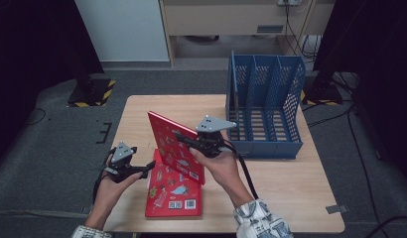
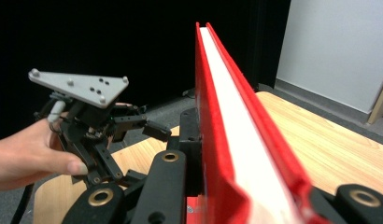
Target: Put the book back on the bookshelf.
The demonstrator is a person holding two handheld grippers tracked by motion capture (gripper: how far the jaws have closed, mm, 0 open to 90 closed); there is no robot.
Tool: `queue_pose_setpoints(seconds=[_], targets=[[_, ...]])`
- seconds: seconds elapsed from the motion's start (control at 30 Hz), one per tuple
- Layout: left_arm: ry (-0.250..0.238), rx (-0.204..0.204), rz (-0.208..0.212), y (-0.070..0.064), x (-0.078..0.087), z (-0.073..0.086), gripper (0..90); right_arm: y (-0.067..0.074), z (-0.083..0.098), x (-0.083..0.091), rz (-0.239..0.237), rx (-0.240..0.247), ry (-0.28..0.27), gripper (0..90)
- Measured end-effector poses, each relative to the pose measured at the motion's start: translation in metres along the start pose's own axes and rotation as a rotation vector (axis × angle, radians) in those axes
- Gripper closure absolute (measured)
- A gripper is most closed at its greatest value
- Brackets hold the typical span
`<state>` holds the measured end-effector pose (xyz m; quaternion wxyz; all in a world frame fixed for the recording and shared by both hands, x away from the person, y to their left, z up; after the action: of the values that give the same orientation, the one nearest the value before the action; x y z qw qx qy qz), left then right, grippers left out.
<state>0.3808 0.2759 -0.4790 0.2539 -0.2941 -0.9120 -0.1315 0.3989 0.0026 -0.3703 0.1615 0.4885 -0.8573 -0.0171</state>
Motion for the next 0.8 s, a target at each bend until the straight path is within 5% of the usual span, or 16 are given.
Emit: queue_pose_setpoints(seconds=[0.8], targets=[[0.113,0.042,-0.027,0.015,-0.011,0.029,3.5,-0.017,-0.004,0.020,0.066,-0.027,-0.021,79.8]])
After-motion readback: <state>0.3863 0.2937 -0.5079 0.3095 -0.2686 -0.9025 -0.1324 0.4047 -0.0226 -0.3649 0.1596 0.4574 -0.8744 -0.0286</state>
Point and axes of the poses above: each handheld gripper's, and its own axes: x roughly backward along the jaws, z roughly out of its underside, y roughly to its left, the point moved 2 cm from there along -x, roughly forward along the jaws, and after that the axes turned 5 degrees about -x, right-handed, at the moved point
